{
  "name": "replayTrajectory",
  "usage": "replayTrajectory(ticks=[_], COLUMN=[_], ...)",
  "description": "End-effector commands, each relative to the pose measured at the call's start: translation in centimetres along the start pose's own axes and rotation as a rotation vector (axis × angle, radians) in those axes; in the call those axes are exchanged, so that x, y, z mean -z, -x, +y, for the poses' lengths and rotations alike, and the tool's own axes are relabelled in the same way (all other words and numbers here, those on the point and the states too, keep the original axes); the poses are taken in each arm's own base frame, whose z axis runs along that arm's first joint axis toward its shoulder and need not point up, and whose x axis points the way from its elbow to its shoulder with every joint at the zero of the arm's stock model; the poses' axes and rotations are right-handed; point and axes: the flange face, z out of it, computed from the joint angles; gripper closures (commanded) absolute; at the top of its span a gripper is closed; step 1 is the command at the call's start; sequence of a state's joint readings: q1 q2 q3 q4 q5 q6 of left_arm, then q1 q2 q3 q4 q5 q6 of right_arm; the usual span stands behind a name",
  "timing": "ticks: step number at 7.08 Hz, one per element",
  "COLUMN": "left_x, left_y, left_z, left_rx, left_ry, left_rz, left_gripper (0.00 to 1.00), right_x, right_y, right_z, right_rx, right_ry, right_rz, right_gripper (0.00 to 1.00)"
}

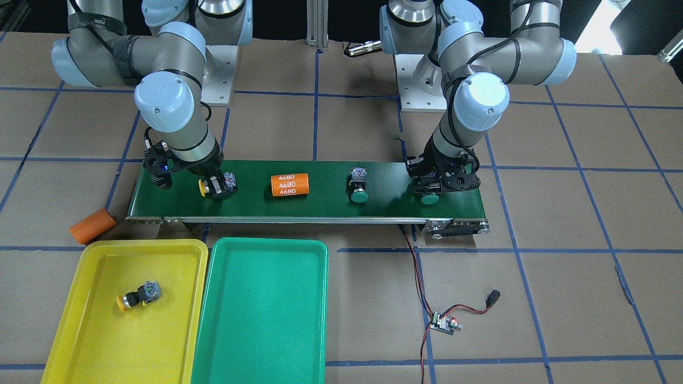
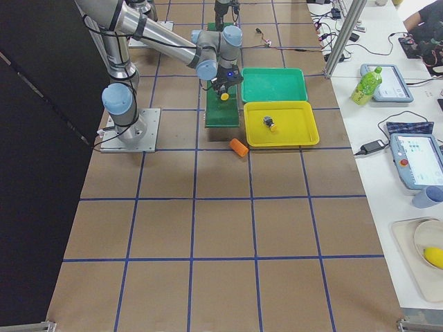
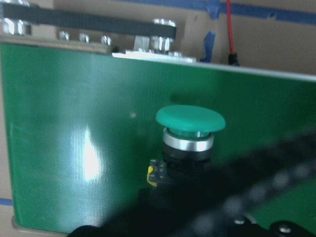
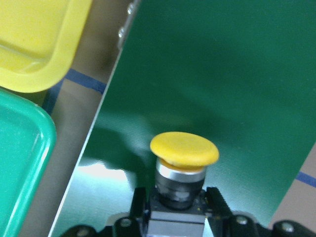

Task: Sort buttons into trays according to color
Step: 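Carry yellow button into yellow tray and open right gripper while left withdraws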

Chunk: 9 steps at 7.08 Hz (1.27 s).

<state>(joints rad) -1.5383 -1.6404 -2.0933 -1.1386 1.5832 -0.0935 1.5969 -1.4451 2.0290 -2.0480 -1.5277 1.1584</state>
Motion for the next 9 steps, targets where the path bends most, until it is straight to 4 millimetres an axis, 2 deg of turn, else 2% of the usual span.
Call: replayTrajectory(ticks=[1, 2, 3, 4, 5, 6, 7, 9], left_x=[3.9, 8.1, 13.9, 18.5, 21.0, 22.0, 22.2, 23.4], left_y=[0.2, 0.0, -0.2, -0.4, -0.6, -0.6, -0.4, -0.3], left_z=[-1.1, -2.2, -3.5, -3.4, -2.6, -1.9, -0.4, 0.9], left_rx=[-0.003, -0.006, -0.009, -0.014, -0.02, -0.014, -0.022, -0.025], left_ry=[-0.112, -0.124, -0.138, -0.13, -0.112, -0.092, -0.082, -0.112], left_rz=[0.004, 0.005, 0.009, 0.013, 0.01, 0.01, 0.006, 0.006], left_gripper=[0.0, 0.0, 0.0, 0.0, 0.0, 0.0, 0.0, 0.0], right_x=[5.1, 7.3, 7.6, 6.9, 5.0, 2.7, 1.0, 1.4], right_y=[2.9, 5.7, 9.7, 13.1, 14.5, 14.1, 13.9, 13.6], right_z=[-3.3, -5.2, -7.4, -10.1, -14.5, -19.8, -22.1, -22.1], right_rx=[0.061, 0.072, 0.101, 0.179, 0.224, 0.233, 0.256, 0.271], right_ry=[-0.022, -0.041, -0.059, -0.071, -0.062, -0.05, -0.048, -0.049], right_rz=[-0.057, -0.096, -0.109, -0.111, -0.1, -0.086, -0.088, -0.079], right_gripper=[1.0, 1.0, 1.0, 1.0, 1.0, 1.0, 1.0, 0.98])
